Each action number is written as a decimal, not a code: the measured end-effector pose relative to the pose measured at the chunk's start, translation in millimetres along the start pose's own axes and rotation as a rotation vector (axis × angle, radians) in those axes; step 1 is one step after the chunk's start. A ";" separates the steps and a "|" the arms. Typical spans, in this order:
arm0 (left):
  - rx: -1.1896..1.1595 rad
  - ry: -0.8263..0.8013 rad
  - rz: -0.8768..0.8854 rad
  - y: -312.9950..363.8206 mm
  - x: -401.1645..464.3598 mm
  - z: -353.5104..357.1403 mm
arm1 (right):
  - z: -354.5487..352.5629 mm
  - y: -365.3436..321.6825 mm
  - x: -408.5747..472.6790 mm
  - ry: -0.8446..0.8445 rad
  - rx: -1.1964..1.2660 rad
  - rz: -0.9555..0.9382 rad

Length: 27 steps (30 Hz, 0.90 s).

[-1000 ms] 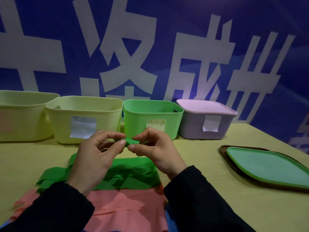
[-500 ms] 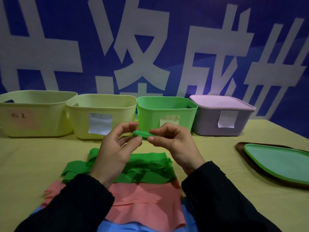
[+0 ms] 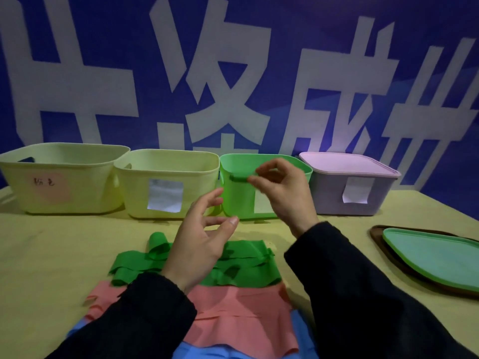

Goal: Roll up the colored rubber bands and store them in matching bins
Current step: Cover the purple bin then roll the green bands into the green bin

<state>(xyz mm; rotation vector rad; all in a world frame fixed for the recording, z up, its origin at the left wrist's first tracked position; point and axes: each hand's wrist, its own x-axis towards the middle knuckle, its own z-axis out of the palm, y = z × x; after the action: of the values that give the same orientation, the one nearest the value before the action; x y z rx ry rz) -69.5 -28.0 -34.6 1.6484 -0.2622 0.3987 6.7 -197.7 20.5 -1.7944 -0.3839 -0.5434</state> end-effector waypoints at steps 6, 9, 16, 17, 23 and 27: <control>0.027 0.011 -0.008 0.7 0.0 -2.4 | 12.5 22.9 43.5 0.223 -0.301 -0.064; 0.049 -0.003 -0.010 -2.1 0.9 -2.0 | 13.7 30.9 53.2 0.185 -0.426 -0.058; 0.108 0.109 -0.036 -7.7 11.8 -10.0 | 22.8 -2.8 11.6 -0.028 -0.217 -0.136; 0.114 0.151 -0.051 -7.9 13.5 -13.2 | 28.7 -5.5 -1.7 -0.133 -0.188 -0.106; 0.302 0.332 -0.097 -8.4 23.0 -44.7 | 58.7 32.6 -55.5 -0.355 -0.232 0.052; 0.986 0.227 -0.234 -22.3 23.6 -68.8 | 50.6 35.0 -56.6 -0.344 -0.212 0.069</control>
<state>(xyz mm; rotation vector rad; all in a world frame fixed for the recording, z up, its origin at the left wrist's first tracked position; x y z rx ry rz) -46.3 44.3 -39.6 2.5300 0.3651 0.5778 -14.2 -158.2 -50.1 -2.1049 -0.5113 -0.2307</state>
